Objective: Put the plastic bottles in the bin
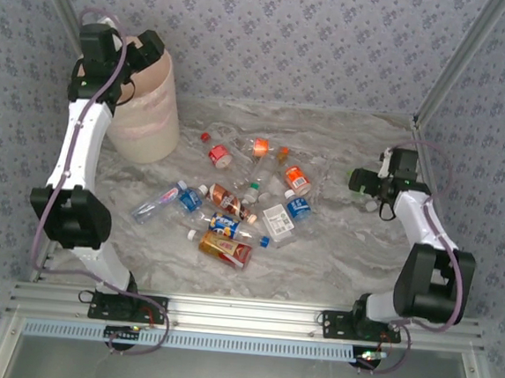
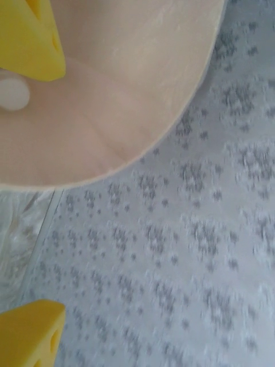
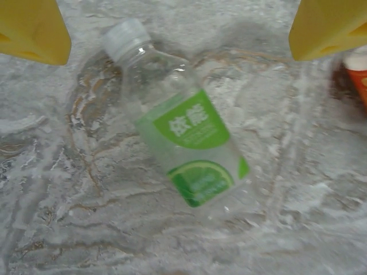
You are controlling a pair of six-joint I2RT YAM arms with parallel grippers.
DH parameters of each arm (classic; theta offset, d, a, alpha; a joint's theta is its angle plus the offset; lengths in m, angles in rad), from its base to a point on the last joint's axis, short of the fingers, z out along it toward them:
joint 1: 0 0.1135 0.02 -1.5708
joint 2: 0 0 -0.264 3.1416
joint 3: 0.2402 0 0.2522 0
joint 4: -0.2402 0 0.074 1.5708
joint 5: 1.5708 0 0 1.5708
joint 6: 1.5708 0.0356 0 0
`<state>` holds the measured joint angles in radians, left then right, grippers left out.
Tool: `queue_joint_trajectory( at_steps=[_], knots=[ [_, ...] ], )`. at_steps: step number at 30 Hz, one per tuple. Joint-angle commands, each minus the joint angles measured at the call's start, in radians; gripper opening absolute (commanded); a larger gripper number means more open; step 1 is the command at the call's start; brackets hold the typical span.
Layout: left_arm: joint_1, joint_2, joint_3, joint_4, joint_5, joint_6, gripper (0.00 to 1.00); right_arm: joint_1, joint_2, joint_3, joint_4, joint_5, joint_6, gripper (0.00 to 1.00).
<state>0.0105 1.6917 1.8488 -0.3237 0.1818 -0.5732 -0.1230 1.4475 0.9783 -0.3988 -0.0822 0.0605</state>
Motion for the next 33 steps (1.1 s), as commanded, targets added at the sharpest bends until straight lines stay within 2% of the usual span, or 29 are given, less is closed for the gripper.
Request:
queue_joint_trajectory(
  at_steps=[1,7,12,17,19,26,29,33],
  knots=[
    [-0.043,-0.097,-0.1,0.082,0.103,0.023,0.98,-0.01,0.069,0.058,-0.138,-0.044,-0.164,1.0],
    [-0.108,-0.238,-0.342,0.279,0.29,-0.004,0.98,-0.019,0.159,0.08,-0.161,-0.081,-0.274,1.0],
    [-0.2,-0.34,-0.49,0.35,0.335,0.058,0.98,-0.02,0.231,0.111,-0.132,-0.006,-0.316,0.99],
    [-0.298,-0.407,-0.59,0.355,0.274,0.123,0.98,-0.023,0.323,0.173,-0.129,0.016,-0.365,0.98],
    [-0.316,-0.415,-0.615,0.357,0.222,0.101,0.98,-0.024,0.365,0.205,-0.134,0.017,-0.377,0.93],
    [-0.323,-0.395,-0.61,0.289,0.134,0.065,0.98,-0.014,0.459,0.293,-0.134,0.018,-0.413,0.81],
    [-0.327,-0.392,-0.626,0.302,0.102,0.057,0.98,-0.001,0.464,0.295,-0.137,0.038,-0.417,0.72],
    [-0.328,-0.372,-0.641,0.314,0.11,0.078,0.98,0.013,0.45,0.28,-0.124,0.066,-0.406,0.65]
  ],
)
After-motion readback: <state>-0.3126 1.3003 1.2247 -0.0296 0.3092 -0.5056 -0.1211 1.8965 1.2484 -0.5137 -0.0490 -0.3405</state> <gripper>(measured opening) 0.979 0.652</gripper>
